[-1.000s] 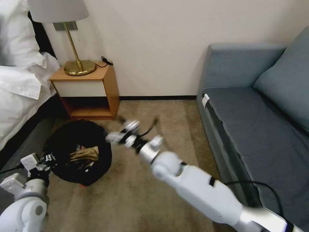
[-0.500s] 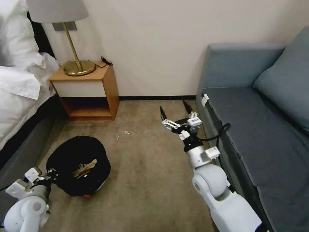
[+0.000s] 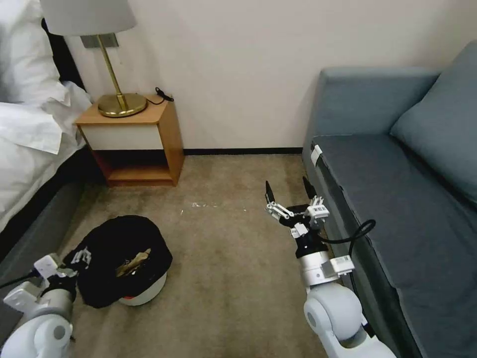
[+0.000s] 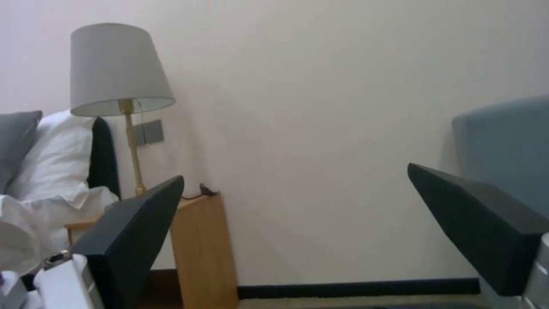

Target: Pick up the trash bin, then pick up the garbage on the floor and place it into the trash bin.

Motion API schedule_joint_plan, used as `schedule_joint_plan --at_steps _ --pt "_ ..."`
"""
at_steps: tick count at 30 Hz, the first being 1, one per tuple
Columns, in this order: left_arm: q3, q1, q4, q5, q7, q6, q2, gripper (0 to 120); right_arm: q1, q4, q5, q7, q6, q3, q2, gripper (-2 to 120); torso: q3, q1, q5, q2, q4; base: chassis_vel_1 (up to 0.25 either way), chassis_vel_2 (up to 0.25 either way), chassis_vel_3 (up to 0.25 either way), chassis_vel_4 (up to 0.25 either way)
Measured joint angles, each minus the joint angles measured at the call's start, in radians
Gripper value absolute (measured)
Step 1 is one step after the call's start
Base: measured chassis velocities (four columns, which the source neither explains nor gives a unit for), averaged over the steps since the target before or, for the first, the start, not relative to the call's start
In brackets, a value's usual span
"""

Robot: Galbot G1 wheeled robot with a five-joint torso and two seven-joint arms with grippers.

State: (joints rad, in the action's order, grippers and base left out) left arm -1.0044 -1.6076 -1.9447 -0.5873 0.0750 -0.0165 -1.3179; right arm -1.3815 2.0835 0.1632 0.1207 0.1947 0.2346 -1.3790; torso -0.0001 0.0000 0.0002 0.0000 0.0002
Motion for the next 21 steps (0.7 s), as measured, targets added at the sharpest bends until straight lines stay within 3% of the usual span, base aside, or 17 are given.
schedule_joint_plan --at_steps 1,2,3,5,6,8,11,14,16,17,21 --pt "-0.003 -0.006 0.0 0.023 0.067 0.064 0.0 68 -0.006 0.004 -0.003 0.008 -0.002 0.0 -0.002 100 0.0 0.0 0.0 0.0 0.0 0.0 0.0 0.0 0.0" --pt "-0.003 -0.006 0.0 0.023 0.067 0.064 0.0 68 -0.006 0.004 -0.003 0.008 -0.002 0.0 -0.002 100 0.0 0.0 0.0 0.0 0.0 0.0 0.0 0.0 0.0" --pt "-0.003 -0.01 0.0 0.038 0.168 0.155 0.0 72 -0.017 0.012 -0.01 0.018 -0.006 0.001 -0.006 100 0.0 0.0 -0.0001 0.0 0.0 0.0 0.0 0.0 0.0" --pt "0.001 -0.018 -0.014 0.04 0.268 0.259 -0.004 81 -0.047 0.025 -0.032 0.027 0.0 0.006 -0.01 100 0.0 0.0 -0.0002 0.0 -0.0003 0.0 0.0 0.0 0.0" --pt "0.006 -0.025 -0.034 0.044 0.277 0.297 -0.01 84 -0.067 0.027 -0.049 0.023 0.015 0.013 -0.013 100 0.0 0.0 -0.0002 0.0 -0.0003 0.0 0.0 0.0 0.0" --pt "0.009 -0.031 -0.05 0.05 0.267 0.317 -0.014 89 -0.085 0.029 -0.067 0.016 0.033 0.023 -0.015 100 0.0 0.0 -0.0002 0.0 -0.0003 0.0 0.0 0.0 0.0" --pt "0.056 -0.064 -0.14 0.159 0.088 0.415 -0.055 99 -0.195 0.04 -0.185 -0.016 0.115 0.101 -0.038 100 0.0 0.0 0.0002 0.0 -0.0002 0.0 0.0 0.0 0.0" --pt "0.083 -0.069 -0.159 0.212 0.06 0.428 -0.087 100 -0.239 0.04 -0.226 -0.017 0.141 0.128 -0.049 100 0.0 0.0 0.0002 0.0 -0.0001 0.0 0.0 0.0 0.0" --pt "0.189 -0.081 -0.172 0.325 0.048 0.433 -0.149 100 -0.336 0.033 -0.301 0.023 0.209 0.158 -0.084 100 0.0 0.0 0.0 0.0 -0.0004 0.0 0.0 0.0 0.0" --pt "0.189 -0.081 -0.172 0.325 0.048 0.433 -0.149 100 -0.336 0.033 -0.301 0.023 0.209 0.158 -0.084 100 0.0 0.0 0.0 0.0 -0.0004 0.0 0.0 0.0 0.0" --pt "0.298 -0.109 -0.162 0.353 0.073 0.395 -0.173 100 -0.402 0.021 -0.332 0.072 0.282 0.178 -0.128 100 0.0 0.0 0.0002 0.0 -0.0003 0.0 0.0 0.0 0.0"
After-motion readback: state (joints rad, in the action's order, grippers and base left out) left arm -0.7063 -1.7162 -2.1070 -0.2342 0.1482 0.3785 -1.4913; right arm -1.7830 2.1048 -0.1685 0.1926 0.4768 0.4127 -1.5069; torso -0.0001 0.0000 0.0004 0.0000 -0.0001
